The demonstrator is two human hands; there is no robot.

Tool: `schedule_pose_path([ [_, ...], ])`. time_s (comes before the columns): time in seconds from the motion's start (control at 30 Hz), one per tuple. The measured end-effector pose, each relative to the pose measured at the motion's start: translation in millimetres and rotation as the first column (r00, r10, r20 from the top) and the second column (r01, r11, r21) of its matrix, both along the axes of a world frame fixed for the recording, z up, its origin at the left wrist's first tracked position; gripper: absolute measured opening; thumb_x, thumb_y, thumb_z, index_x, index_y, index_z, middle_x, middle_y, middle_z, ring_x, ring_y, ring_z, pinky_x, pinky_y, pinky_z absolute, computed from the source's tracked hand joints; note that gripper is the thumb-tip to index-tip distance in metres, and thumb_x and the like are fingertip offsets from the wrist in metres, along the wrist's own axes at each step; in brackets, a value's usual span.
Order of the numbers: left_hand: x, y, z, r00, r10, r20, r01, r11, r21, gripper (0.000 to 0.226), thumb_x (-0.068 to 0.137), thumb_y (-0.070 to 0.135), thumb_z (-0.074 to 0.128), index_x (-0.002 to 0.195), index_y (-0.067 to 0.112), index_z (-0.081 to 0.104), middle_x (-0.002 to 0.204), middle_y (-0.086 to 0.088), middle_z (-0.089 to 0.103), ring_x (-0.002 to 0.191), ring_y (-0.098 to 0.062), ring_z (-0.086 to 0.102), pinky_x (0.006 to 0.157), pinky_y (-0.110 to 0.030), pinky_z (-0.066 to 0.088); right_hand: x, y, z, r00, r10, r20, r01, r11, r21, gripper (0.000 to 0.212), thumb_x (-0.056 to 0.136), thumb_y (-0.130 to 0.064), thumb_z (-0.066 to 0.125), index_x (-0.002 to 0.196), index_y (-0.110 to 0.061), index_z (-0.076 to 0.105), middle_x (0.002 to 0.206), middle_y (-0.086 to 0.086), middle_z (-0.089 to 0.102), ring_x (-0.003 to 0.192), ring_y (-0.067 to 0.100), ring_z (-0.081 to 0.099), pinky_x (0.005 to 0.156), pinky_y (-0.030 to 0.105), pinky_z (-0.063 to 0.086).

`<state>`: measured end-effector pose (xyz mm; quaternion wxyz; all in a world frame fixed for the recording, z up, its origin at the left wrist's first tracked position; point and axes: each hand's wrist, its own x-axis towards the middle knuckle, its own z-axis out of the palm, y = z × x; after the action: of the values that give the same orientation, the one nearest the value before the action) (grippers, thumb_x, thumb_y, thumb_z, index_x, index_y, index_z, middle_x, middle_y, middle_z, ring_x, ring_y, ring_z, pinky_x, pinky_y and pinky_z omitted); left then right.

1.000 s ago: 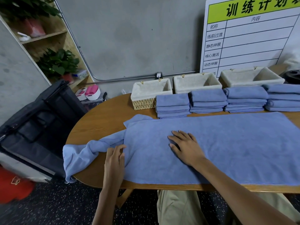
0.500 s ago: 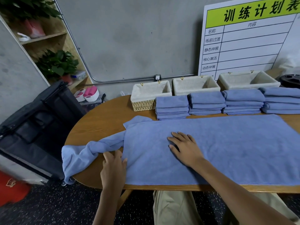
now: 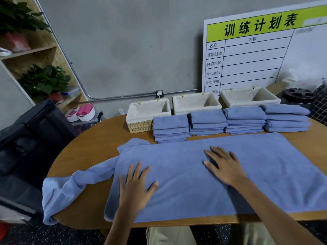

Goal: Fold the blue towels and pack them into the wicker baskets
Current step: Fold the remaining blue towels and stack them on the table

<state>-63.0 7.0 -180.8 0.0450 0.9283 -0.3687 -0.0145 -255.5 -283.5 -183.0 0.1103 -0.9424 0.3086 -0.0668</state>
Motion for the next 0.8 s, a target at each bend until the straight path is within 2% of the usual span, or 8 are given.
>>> schedule_pose_path([
  [0.07,-7,-20,14,0.999,0.031,0.008,-0.032,0.999,0.02,0.09,0.075,0.084,0.007,0.151,0.042,0.032,0.168,0.007,0.009,0.154,-0.028,0.005,0.117,-0.059,0.017,-11,-12,2,0.999,-0.001,-0.046,0.001,1.0,-0.011,0.103,0.069,-0.087,-0.015,0.154,-0.043,0.024,0.165,-0.014,0.012,0.153,0.014,0.005,0.12,0.045,0.007],
  [0.13,-25,-57,26,1.0,-0.023,0.013,0.024,0.998,-0.055,0.086,0.08,0.079,0.007,0.152,0.04,0.032,0.167,0.005,0.013,0.153,-0.029,0.01,0.117,-0.057,0.021,-10,-11,4,0.998,0.019,-0.052,-0.019,1.0,0.006,0.099,0.071,-0.084,-0.011,0.155,-0.042,0.022,0.165,-0.013,0.009,0.153,0.016,0.003,0.121,0.047,0.005],
  [0.27,-56,-114,11,0.977,-0.184,-0.104,0.182,0.983,-0.029,0.073,0.092,0.078,0.02,0.157,0.045,0.014,0.168,0.011,-0.003,0.155,-0.024,-0.007,0.12,-0.062,0.006,-9,-10,3,0.999,0.044,-0.004,-0.044,0.998,0.046,0.114,0.064,-0.088,-0.025,0.153,-0.04,0.027,0.165,-0.014,0.012,0.153,0.016,0.006,0.121,0.047,0.006],
  [0.37,-51,-113,-4,0.986,-0.149,-0.068,0.151,0.988,0.018,0.094,0.075,0.089,-0.004,0.157,0.046,0.012,0.168,0.013,-0.008,0.155,-0.024,-0.01,0.12,-0.063,0.004,-39,-33,4,1.0,0.0,0.001,0.0,1.0,0.003,0.093,0.074,-0.078,-0.009,0.152,-0.042,0.029,0.164,-0.015,0.015,0.152,0.014,0.009,0.12,0.045,0.009],
  [0.43,-46,-110,-4,0.988,-0.149,-0.03,0.15,0.989,0.018,0.108,0.063,0.096,-0.014,0.156,0.047,0.016,0.168,0.013,-0.004,0.155,-0.025,-0.006,0.118,-0.064,0.009,-71,-56,2,0.998,-0.054,-0.01,0.054,0.998,-0.016,0.091,0.074,-0.075,-0.005,0.151,-0.043,0.03,0.163,-0.016,0.017,0.152,0.012,0.011,0.12,0.044,0.01],
  [0.53,-51,-125,7,0.991,-0.118,-0.057,0.119,0.993,0.021,0.103,0.065,0.091,0.0,0.154,0.044,0.024,0.168,0.009,0.004,0.155,-0.028,0.002,0.116,-0.065,0.014,-104,-85,1,0.996,-0.09,-0.014,0.091,0.996,0.014,0.108,0.065,-0.089,-0.014,0.153,-0.042,0.027,0.164,-0.016,0.014,0.152,0.011,0.008,0.12,0.043,0.008],
  [0.7,-96,-176,13,0.966,-0.239,-0.099,0.233,0.97,-0.062,0.081,0.086,0.084,0.015,0.156,0.044,0.018,0.168,0.011,0.0,0.155,-0.022,-0.003,0.12,-0.061,0.006,-105,-84,2,0.997,-0.073,-0.04,0.073,0.997,-0.007,0.095,0.074,-0.075,-0.012,0.156,-0.039,0.02,0.166,-0.013,0.007,0.153,0.015,0.003,0.121,0.044,0.006],
  [0.8,-105,-181,3,0.969,-0.223,-0.11,0.223,0.975,-0.015,0.086,0.08,0.083,0.007,0.157,0.046,0.014,0.168,0.014,-0.005,0.155,-0.019,-0.011,0.121,-0.058,-0.002,-113,-87,1,0.996,-0.077,-0.043,0.078,0.997,0.014,0.098,0.072,-0.078,-0.012,0.155,-0.04,0.022,0.165,-0.014,0.009,0.153,0.014,0.004,0.121,0.044,0.006],
])
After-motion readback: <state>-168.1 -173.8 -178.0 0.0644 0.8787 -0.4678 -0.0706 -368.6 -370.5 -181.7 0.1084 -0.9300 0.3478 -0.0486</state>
